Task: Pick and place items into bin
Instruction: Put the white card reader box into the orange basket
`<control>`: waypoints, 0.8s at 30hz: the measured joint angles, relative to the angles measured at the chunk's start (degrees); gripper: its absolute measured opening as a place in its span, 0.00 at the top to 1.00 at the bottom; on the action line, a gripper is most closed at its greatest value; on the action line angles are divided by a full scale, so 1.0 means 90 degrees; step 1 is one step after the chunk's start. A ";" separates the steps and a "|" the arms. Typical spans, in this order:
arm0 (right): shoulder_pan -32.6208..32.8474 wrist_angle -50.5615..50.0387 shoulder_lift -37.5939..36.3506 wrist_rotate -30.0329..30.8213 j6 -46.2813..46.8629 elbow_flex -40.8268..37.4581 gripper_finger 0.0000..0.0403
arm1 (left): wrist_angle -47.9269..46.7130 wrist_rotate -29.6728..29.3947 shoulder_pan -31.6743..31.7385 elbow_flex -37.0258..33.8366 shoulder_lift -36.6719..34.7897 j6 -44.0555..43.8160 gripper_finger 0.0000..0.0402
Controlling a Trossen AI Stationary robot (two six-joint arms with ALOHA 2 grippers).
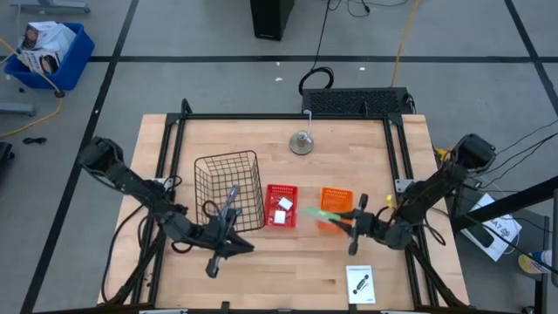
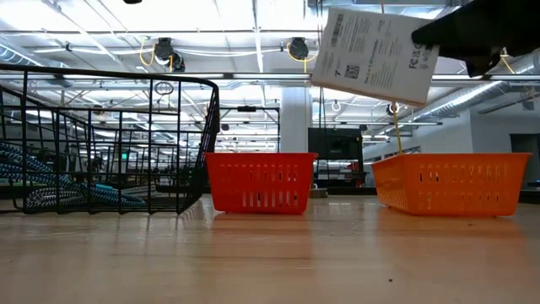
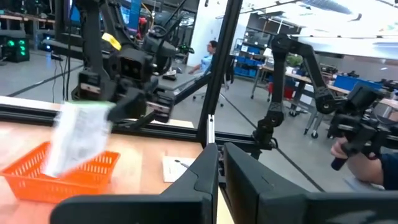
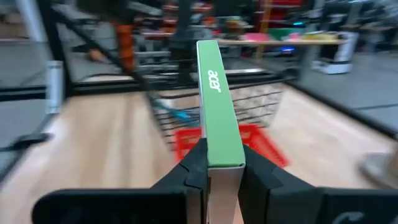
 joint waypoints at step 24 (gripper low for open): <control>0.1134 -0.1546 -0.0416 0.2822 0.1803 0.0000 0.89 | 0.0061 0.0068 -0.0073 0.0000 0.0002 -0.0022 0.92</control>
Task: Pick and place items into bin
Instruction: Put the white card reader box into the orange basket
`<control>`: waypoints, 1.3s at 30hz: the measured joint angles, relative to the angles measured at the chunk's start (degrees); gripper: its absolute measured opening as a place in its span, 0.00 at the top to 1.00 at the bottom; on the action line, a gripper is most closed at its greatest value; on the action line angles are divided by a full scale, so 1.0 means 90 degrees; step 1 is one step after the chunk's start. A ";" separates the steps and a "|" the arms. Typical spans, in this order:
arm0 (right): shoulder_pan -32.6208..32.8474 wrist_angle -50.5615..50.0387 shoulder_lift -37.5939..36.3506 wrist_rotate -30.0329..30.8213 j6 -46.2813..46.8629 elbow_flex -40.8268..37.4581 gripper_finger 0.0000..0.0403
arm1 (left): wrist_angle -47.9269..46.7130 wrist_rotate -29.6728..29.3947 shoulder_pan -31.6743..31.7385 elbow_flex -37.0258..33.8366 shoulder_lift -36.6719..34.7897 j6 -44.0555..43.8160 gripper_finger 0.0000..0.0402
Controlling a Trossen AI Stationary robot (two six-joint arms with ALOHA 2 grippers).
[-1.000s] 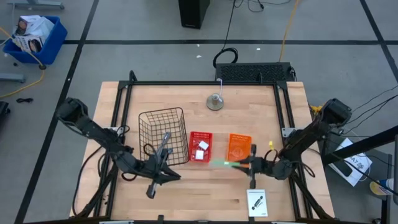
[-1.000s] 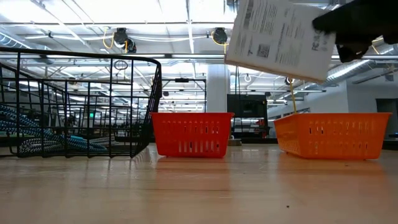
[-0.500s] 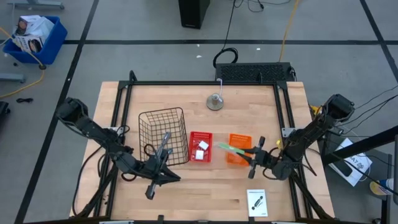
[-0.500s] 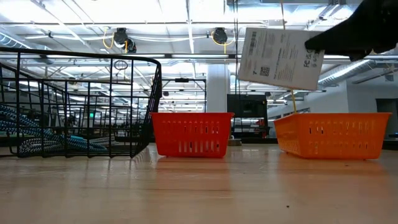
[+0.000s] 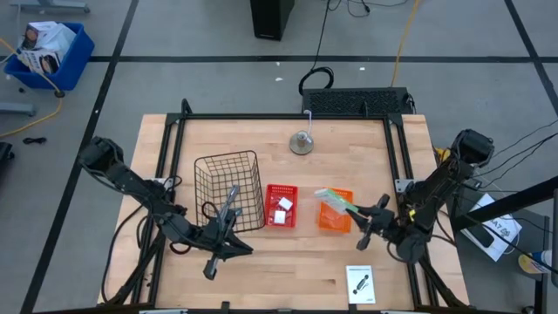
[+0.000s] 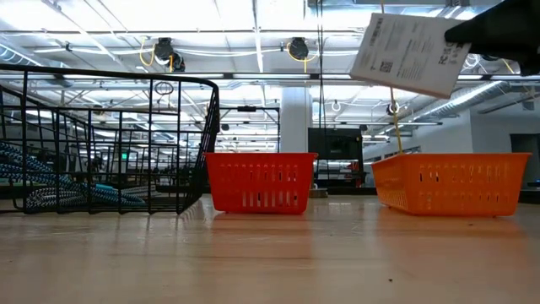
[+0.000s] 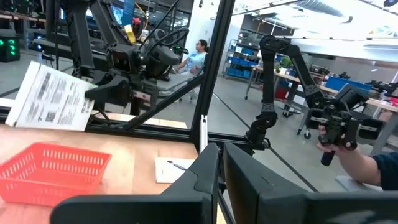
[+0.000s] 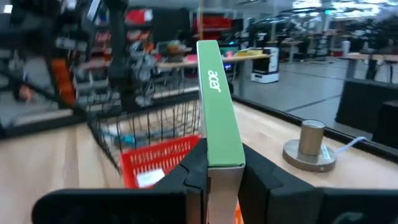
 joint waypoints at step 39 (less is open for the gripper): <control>0.0197 -0.0481 -0.0054 -0.0392 0.0996 -0.0281 0.90 | -0.0057 -0.0002 0.0002 0.0002 0.0005 -0.0236 0.92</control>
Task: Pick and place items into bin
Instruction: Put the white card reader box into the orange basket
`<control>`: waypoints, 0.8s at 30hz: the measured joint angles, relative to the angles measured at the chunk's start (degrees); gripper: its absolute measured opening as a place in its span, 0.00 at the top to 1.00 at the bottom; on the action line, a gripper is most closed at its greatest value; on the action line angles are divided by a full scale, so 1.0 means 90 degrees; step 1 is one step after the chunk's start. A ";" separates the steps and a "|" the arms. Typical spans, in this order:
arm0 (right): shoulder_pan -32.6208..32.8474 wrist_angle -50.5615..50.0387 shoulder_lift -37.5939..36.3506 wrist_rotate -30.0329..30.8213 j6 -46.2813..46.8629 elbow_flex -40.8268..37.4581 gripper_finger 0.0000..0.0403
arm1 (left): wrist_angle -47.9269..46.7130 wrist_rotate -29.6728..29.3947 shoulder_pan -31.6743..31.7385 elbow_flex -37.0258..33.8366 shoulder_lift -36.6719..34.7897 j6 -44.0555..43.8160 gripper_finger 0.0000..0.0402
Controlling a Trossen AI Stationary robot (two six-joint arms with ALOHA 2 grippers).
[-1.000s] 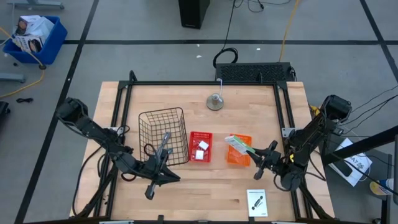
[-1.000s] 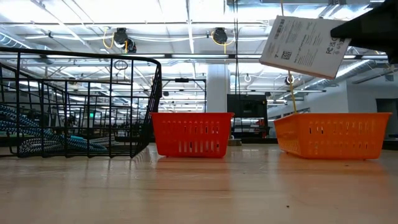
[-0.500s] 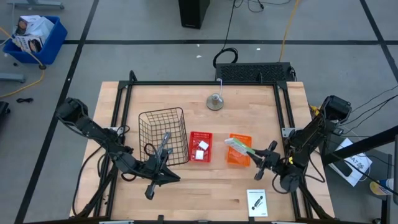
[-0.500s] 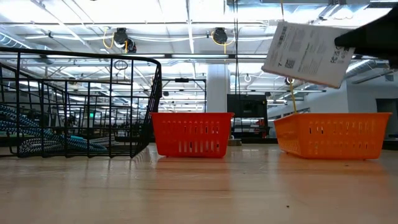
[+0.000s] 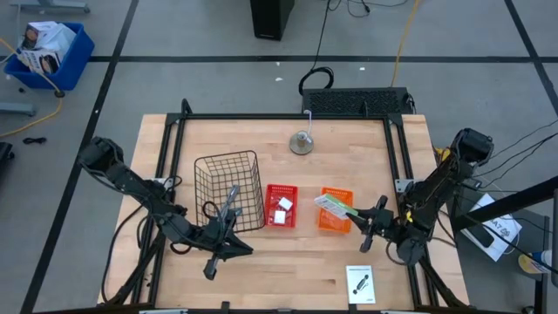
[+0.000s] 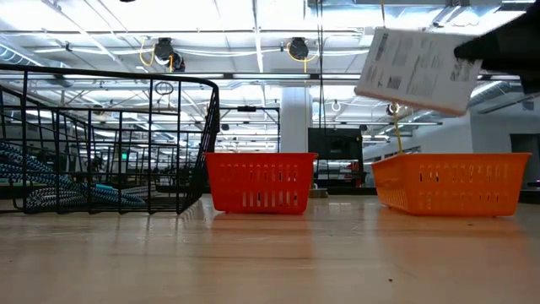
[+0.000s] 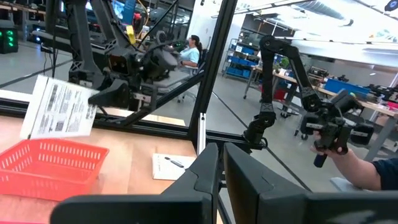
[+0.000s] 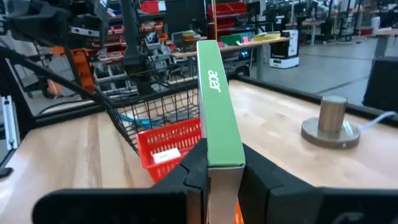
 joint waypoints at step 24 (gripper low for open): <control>-0.0894 -0.7258 -0.1987 -0.3515 0.3167 0.1694 0.90 | -0.0022 -0.0092 0.0002 0.0002 0.0000 -0.0011 0.92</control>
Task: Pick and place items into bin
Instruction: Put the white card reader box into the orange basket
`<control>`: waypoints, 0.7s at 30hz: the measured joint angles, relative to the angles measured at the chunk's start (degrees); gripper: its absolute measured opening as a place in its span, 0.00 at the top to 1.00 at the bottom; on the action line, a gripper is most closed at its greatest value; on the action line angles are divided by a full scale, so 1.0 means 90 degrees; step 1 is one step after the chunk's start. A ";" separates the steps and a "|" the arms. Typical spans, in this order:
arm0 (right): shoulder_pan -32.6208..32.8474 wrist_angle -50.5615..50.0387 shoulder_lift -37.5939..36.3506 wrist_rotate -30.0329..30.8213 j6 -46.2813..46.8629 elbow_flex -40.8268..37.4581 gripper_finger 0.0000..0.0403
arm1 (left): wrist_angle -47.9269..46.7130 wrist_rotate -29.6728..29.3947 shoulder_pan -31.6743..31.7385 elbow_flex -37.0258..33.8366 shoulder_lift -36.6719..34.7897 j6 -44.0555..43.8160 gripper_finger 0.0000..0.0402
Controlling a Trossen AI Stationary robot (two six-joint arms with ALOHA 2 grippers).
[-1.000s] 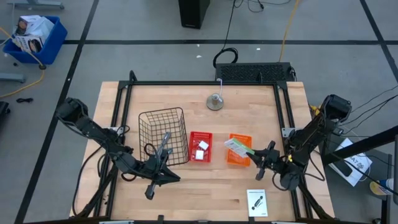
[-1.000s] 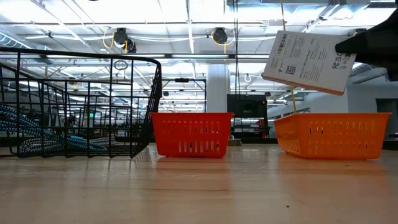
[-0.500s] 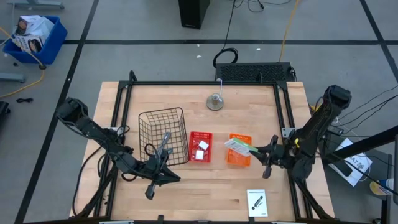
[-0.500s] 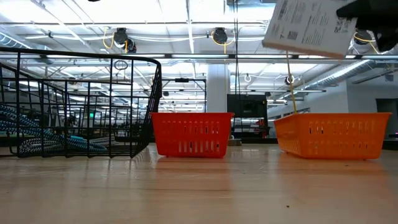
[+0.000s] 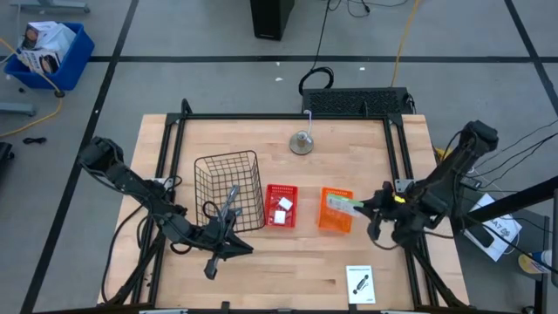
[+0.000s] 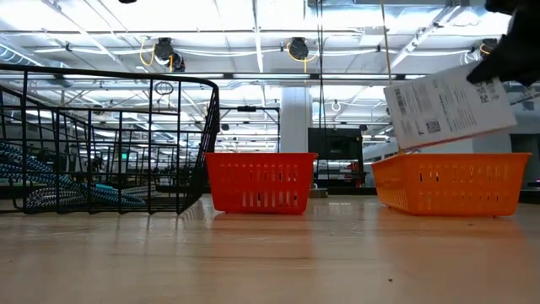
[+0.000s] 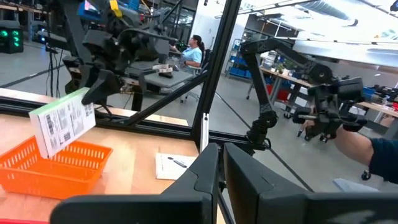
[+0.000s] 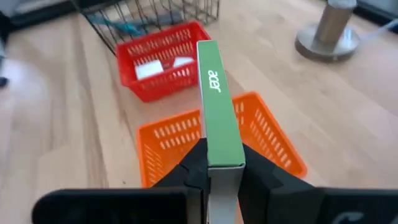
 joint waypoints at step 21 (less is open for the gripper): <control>-0.1751 0.0664 0.1143 -0.0793 -0.0400 0.0384 0.90 | -0.0312 -0.0005 0.0143 0.0000 0.0000 -0.0199 0.92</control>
